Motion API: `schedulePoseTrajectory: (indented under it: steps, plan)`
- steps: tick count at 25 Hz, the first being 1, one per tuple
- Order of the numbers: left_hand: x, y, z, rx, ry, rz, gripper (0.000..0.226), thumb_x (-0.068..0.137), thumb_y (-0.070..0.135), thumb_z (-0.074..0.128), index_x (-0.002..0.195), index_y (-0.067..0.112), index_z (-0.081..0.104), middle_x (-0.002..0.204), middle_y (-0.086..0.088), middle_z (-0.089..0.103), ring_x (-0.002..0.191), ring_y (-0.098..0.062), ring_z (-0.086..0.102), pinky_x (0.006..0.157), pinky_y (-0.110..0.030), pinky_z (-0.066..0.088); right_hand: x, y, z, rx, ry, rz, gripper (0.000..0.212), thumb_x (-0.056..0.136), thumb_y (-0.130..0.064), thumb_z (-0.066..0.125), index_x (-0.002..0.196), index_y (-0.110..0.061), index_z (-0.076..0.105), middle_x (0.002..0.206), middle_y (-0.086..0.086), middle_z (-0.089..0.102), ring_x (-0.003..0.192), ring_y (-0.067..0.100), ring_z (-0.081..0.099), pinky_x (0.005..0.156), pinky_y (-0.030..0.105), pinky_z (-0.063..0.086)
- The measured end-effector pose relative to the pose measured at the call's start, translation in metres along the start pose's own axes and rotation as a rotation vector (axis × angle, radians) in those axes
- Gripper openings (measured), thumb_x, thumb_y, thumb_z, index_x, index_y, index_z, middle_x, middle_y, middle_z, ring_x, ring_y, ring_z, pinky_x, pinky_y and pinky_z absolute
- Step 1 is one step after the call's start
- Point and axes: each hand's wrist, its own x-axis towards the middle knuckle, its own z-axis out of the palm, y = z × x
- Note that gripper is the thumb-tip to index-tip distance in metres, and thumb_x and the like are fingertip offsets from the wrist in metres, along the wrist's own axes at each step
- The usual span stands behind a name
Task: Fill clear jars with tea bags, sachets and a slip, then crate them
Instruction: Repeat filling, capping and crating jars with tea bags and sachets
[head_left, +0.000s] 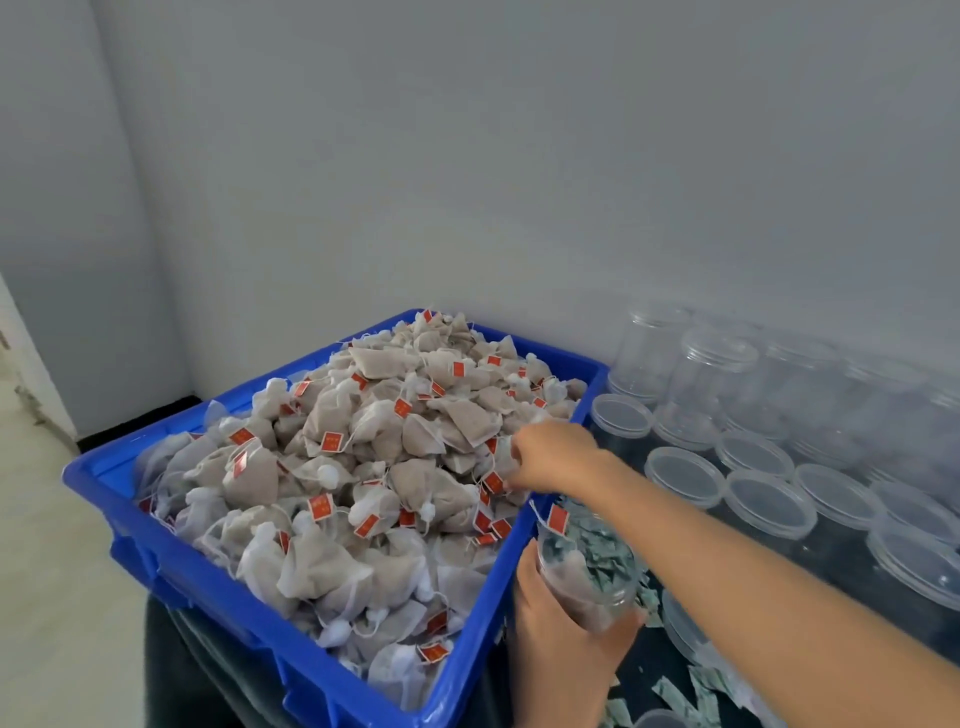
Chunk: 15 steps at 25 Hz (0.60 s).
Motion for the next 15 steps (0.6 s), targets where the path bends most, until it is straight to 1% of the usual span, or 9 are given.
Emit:
schedulePoseTrajectory:
  steps: [1,3,6,7,9,10,12,13,15]
  plan:
    - [0.003,-0.003,0.000,-0.009,-0.021,-0.028,0.109,0.060,0.047,0.083,0.146,0.023,0.022,0.141,0.009,0.037,0.131,-0.007,0.036,0.104,-0.014,0.028,0.009,-0.005,0.010,-0.045,-0.035,0.039,0.015,0.085,-0.032,0.061,0.089,-0.019,0.056,0.090,0.000,0.062,0.082,0.018,0.057,0.072,0.031,0.046]
    - [0.008,-0.010,0.001,-0.071,-0.062,-0.082,0.104,0.067,0.044,0.081,0.146,0.023,0.017,0.145,0.006,0.034,0.132,-0.008,0.036,0.098,-0.012,0.030,0.020,-0.006,0.022,0.003,0.044,0.103,0.007,0.087,-0.019,0.058,0.090,-0.018,0.052,0.093,0.001,0.061,0.082,0.018,0.054,0.075,0.033,0.042]
    - [0.008,-0.010,0.002,-0.061,-0.010,-0.078,0.108,0.064,0.042,0.083,0.147,0.027,0.016,0.142,0.011,0.033,0.134,-0.009,0.033,0.110,-0.023,0.028,0.014,0.006,0.020,0.241,0.217,0.104,0.006,0.091,-0.013,0.053,0.096,-0.016,0.056,0.095,0.000,0.061,0.084,0.016,0.059,0.081,0.033,0.050]
    - [0.007,-0.005,0.003,-0.094,0.030,-0.083,0.111,0.058,0.042,0.086,0.146,0.031,0.019,0.138,0.013,0.037,0.130,-0.008,0.037,0.110,-0.027,0.032,0.005,0.012,0.013,0.336,0.272,0.086,0.008,0.092,-0.015,0.055,0.099,-0.017,0.058,0.094,-0.002,0.061,0.084,0.014,0.060,0.079,0.031,0.052]
    - [0.004,0.000,0.003,-0.146,0.041,-0.108,0.113,0.052,0.038,0.090,0.142,0.037,0.023,0.133,0.015,0.043,0.125,-0.011,0.044,0.109,-0.036,0.038,-0.018,0.025,-0.007,0.454,0.351,0.023,0.008,0.090,-0.019,0.059,0.097,-0.020,0.062,0.086,-0.010,0.058,0.077,0.005,0.057,0.065,0.021,0.048]
    - [0.002,0.000,0.003,-0.159,0.031,-0.118,0.113,0.051,0.038,0.091,0.141,0.038,0.023,0.131,0.015,0.045,0.122,-0.013,0.047,0.107,-0.038,0.040,-0.032,0.032,-0.018,0.461,0.323,-0.011,0.006,0.088,-0.021,0.061,0.093,-0.024,0.062,0.081,-0.015,0.055,0.072,0.000,0.055,0.058,0.015,0.041]
    - [0.002,0.002,0.004,-0.186,0.028,-0.125,0.110,0.051,0.041,0.092,0.139,0.038,0.026,0.128,0.014,0.047,0.120,-0.013,0.049,0.106,-0.037,0.041,-0.055,0.042,-0.031,0.405,0.126,-0.075,0.004,0.085,-0.030,0.066,0.086,-0.032,0.062,0.077,-0.020,0.055,0.069,-0.004,0.053,0.053,0.011,0.035]
    - [0.003,0.002,0.005,-0.185,0.032,-0.106,0.108,0.052,0.042,0.092,0.138,0.037,0.027,0.129,0.014,0.046,0.122,-0.013,0.048,0.107,-0.036,0.040,-0.062,0.043,-0.032,0.361,0.036,-0.100,0.005,0.084,-0.037,0.067,0.086,-0.033,0.063,0.079,-0.020,0.058,0.070,-0.006,0.054,0.055,0.011,0.037]
    - [0.001,0.001,0.009,-0.167,0.022,-0.071,0.108,0.052,0.041,0.092,0.139,0.034,0.028,0.134,0.014,0.042,0.126,-0.008,0.042,0.107,-0.028,0.037,-0.059,0.038,-0.025,0.302,0.053,-0.124,0.017,0.085,-0.045,0.063,0.093,-0.030,0.065,0.089,-0.015,0.064,0.077,-0.004,0.056,0.063,0.015,0.043]
